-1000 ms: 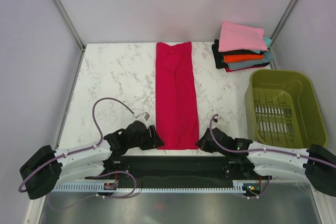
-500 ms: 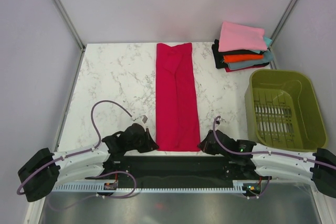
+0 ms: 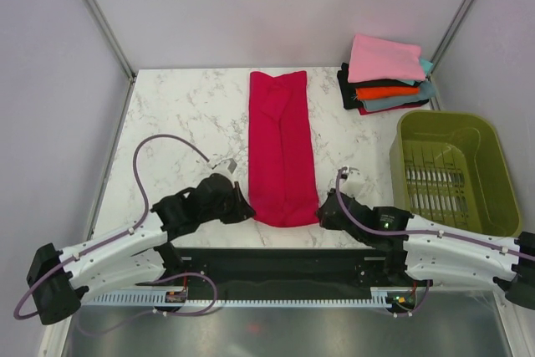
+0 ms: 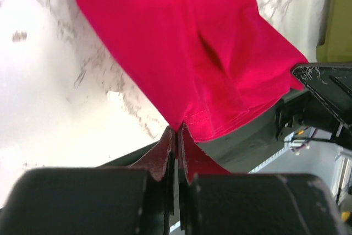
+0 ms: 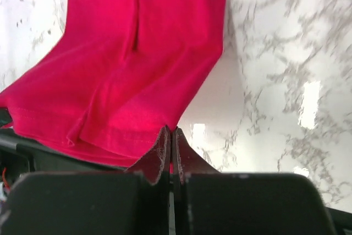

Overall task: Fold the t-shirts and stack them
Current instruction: Fold the tshirt

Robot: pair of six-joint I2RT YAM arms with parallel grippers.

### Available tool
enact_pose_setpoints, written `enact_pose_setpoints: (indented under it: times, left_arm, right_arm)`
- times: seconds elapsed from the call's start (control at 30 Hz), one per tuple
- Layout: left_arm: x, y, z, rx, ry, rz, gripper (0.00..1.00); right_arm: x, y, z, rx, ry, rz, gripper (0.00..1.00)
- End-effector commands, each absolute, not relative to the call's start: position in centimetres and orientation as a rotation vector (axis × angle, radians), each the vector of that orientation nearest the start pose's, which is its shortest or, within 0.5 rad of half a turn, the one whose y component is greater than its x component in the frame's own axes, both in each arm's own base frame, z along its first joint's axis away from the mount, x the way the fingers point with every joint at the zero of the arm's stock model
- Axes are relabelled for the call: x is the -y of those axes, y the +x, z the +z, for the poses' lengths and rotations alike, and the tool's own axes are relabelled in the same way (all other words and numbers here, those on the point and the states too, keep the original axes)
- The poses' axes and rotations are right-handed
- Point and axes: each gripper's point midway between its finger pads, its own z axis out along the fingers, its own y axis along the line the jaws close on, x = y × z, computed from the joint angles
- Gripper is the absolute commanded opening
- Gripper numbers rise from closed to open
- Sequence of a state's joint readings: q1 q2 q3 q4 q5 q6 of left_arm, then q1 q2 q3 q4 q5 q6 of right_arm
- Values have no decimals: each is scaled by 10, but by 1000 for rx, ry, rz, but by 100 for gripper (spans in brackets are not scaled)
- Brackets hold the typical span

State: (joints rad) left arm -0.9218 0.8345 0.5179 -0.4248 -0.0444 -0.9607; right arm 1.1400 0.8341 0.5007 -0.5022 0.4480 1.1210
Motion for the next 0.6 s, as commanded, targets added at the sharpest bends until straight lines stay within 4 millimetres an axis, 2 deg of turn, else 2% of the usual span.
enact_pose_setpoints:
  times: [0.0,0.03,0.17,0.2,0.27,0.33,0.4,0.43,0.47,0.5,0.53,0.57]
  left_arm:
    - [223,163,118,-2459,-12,-700,2]
    - [229,171,134,-2426,17,-709,2]
    - [231,206,151,-2408,21,-665,2]
    - [226,219,155,-2404,-6,-663,2]
    - [229,238,163,-2402,37,-662,2]
    - [223,265,175,-2367,37,-621,2]
    - [222,283,166,-2402,45,-597,2]
    - [222,295,174,-2386,60,-592,2]
    - [219,307,161,-2427,41,-583,3]
    - [218,313,159,-2435,42,-585,4]
    - [219,324,165,-2421,36,-592,4]
    - [221,333,153,-2450,36,-586,4]
  right_arm:
    - [-201,178,130,-2242,152,436,0]
    - [-201,185,137,-2228,119,407,0]
    - [-206,225,170,-2161,89,343,0]
    - [-205,240,178,-2149,112,324,0]
    - [-208,256,185,-2134,73,304,0]
    - [-211,280,191,-2125,73,264,0]
    - [-211,304,194,-2120,66,223,0]
    - [-212,312,195,-2115,72,224,0]
    - [-216,322,193,-2125,65,218,0]
    - [-212,333,191,-2128,74,204,0]
    - [-211,341,191,-2124,81,202,0]
    - [-216,349,185,-2143,69,206,0]
